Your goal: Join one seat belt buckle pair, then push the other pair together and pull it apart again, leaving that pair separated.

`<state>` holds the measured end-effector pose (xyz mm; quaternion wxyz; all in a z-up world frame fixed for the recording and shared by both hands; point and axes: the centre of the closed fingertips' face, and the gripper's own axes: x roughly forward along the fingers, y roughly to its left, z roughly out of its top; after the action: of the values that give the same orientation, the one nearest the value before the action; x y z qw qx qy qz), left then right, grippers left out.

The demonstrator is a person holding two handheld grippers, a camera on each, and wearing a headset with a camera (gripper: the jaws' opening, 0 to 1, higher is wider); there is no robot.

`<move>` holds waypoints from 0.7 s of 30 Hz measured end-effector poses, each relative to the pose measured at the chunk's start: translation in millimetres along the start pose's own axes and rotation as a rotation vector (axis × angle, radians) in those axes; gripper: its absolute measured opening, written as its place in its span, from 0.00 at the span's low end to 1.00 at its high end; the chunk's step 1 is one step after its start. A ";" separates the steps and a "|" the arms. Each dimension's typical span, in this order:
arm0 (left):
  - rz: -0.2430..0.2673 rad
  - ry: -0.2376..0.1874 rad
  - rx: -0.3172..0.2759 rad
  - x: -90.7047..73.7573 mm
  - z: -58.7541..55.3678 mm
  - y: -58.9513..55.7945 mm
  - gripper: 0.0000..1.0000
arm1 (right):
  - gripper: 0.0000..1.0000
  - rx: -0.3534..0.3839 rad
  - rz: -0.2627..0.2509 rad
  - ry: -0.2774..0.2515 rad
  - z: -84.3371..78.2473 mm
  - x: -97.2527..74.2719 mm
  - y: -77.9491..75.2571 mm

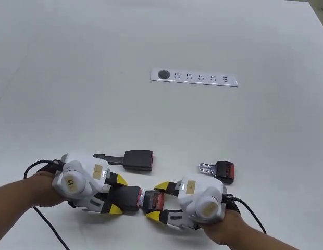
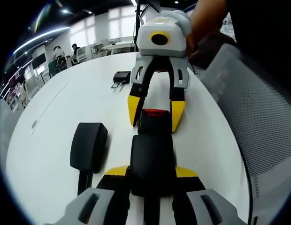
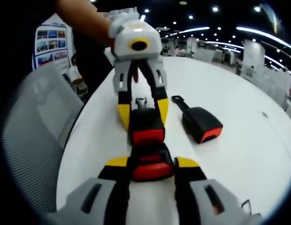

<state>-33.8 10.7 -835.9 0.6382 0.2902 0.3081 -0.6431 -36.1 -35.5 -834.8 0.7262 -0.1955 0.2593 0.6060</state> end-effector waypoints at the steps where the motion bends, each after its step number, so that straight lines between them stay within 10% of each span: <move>1: 0.001 0.004 0.002 0.0 0.0 -0.2 0.35 | 0.37 0.006 0.001 0.005 0.6 0.1 -0.2; 8: 0.033 0.053 -0.064 -2.4 -0.7 0.4 0.39 | 0.54 0.019 -0.021 -0.003 8.3 -1.9 3.4; 13: 0.110 -0.003 -0.199 -17.6 15.2 10.5 0.70 | 0.77 0.040 -0.068 -0.079 27.0 -12.7 -4.5; 21: 0.201 -0.040 -0.143 -35.4 32.2 20.3 0.86 | 0.81 0.050 -0.112 -0.112 32.1 -44.0 -18.3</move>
<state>-12.2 8.8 -788.7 0.7243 0.2607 0.3098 -0.5581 -19.4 -54.0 -783.1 0.7769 -0.1570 0.2221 0.5678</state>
